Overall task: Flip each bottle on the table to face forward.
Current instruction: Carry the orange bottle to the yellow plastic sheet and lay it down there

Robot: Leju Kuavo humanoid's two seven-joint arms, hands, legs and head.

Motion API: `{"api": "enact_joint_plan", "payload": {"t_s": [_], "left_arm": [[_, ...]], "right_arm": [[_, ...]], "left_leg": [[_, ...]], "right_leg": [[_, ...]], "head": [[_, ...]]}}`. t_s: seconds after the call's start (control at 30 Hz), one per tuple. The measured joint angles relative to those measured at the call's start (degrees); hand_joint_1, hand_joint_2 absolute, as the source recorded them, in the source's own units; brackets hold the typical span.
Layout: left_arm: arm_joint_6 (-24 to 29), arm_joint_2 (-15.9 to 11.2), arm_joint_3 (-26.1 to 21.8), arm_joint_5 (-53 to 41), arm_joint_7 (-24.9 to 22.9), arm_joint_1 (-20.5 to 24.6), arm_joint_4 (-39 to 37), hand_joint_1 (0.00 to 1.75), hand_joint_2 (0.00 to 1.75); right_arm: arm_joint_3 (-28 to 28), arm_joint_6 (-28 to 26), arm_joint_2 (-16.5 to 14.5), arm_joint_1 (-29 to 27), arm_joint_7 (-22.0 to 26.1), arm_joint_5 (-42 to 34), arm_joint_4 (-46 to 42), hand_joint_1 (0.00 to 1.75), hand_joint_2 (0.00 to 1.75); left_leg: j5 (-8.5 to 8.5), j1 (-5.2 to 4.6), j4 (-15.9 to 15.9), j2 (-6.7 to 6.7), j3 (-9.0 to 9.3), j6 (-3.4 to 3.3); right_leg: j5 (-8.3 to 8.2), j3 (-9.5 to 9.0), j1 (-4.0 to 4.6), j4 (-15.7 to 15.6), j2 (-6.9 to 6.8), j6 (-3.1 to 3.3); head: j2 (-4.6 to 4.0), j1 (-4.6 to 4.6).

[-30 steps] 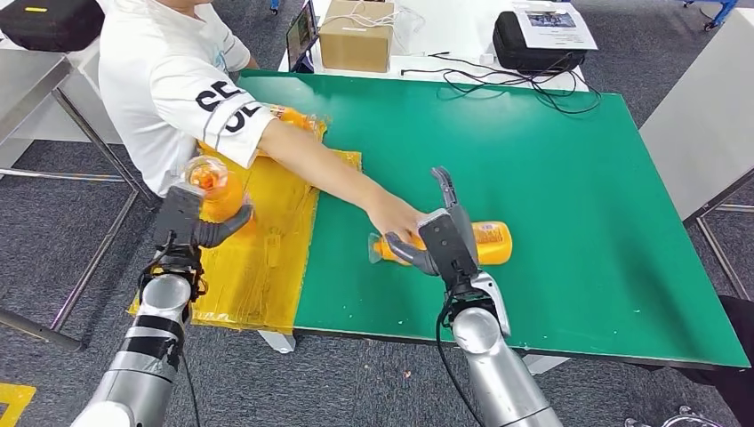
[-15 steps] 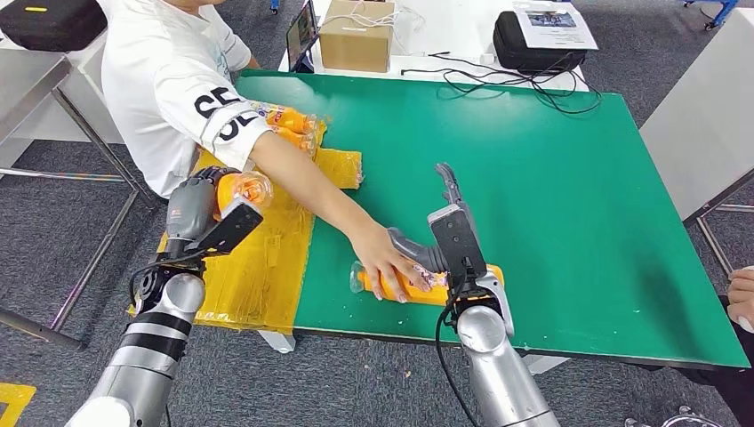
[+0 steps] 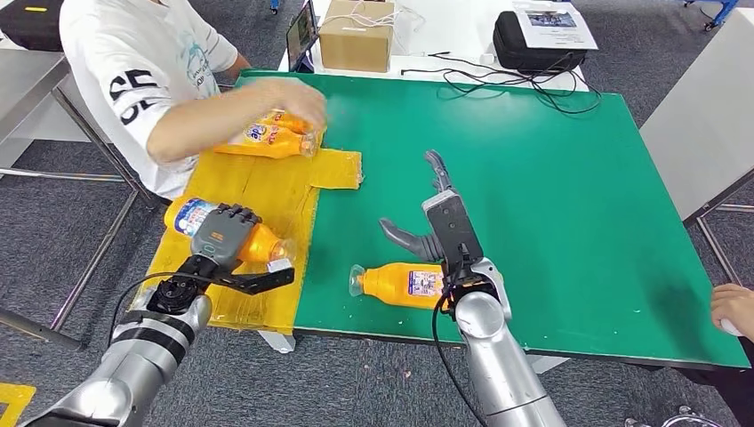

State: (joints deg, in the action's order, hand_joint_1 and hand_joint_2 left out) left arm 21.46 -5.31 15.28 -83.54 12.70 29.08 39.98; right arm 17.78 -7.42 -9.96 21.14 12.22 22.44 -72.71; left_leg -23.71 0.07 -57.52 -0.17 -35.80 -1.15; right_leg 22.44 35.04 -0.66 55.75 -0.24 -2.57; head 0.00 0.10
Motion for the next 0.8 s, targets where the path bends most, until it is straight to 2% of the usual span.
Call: {"api": "enact_joint_plan", "payload": {"t_s": [0.13,0.47,0.5,0.6,0.63,0.8], "left_arm": [[-3.02,-1.25,2.71,1.03,3.95,2.03,-4.81,1.75,1.75],[-8.71,-1.92,7.27,1.44,5.89,7.19,-10.84,1.75,1.75],[-8.94,-1.93,7.53,1.61,5.94,7.49,-11.16,1.48,1.75],[-9.13,-1.98,8.25,1.79,5.94,8.08,-11.88,0.17,1.75],[-9.22,-2.01,8.44,1.81,5.94,8.21,-12.06,0.0,1.75],[-10.08,-2.1,8.92,2.37,5.94,8.93,-12.74,0.0,1.75]], "right_arm": [[0.27,0.58,0.02,0.32,0.0,-0.14,0.35,0.0,1.75],[1.19,1.34,0.05,1.55,-0.12,-0.25,1.38,0.0,1.75],[1.23,1.38,0.07,1.63,-0.16,-0.28,1.49,0.0,1.75],[1.28,1.41,0.1,1.78,-0.25,-0.34,1.79,0.0,1.75],[1.3,1.41,0.12,1.84,-0.27,-0.37,1.89,0.0,1.75],[1.34,1.57,0.17,2.02,-0.38,-0.59,2.29,0.0,1.75]], "left_leg": [[0.0,0.0,0.0,-0.03,0.0,0.0],[0.08,0.0,0.02,-0.06,0.2,0.06],[0.1,0.0,0.02,-0.06,0.22,0.07],[0.12,0.01,0.02,-0.06,0.24,0.09],[0.12,0.01,0.02,-0.06,0.24,0.09],[0.12,0.01,0.03,-0.06,0.24,0.09]], "right_leg": [[0.0,-0.02,-0.01,0.0,-0.02,0.0],[-0.03,-0.21,0.0,0.0,-0.04,0.02],[-0.03,-0.22,0.0,0.01,-0.04,0.03],[-0.04,-0.24,0.0,0.03,-0.04,0.02],[-0.04,-0.25,0.0,0.04,-0.05,0.02],[-0.03,-0.25,0.0,0.04,-0.04,0.03]], "head": [[0.0,0.0],[0.0,0.0],[0.0,0.0],[0.0,-0.01],[0.0,-0.01],[0.0,0.0]]}}
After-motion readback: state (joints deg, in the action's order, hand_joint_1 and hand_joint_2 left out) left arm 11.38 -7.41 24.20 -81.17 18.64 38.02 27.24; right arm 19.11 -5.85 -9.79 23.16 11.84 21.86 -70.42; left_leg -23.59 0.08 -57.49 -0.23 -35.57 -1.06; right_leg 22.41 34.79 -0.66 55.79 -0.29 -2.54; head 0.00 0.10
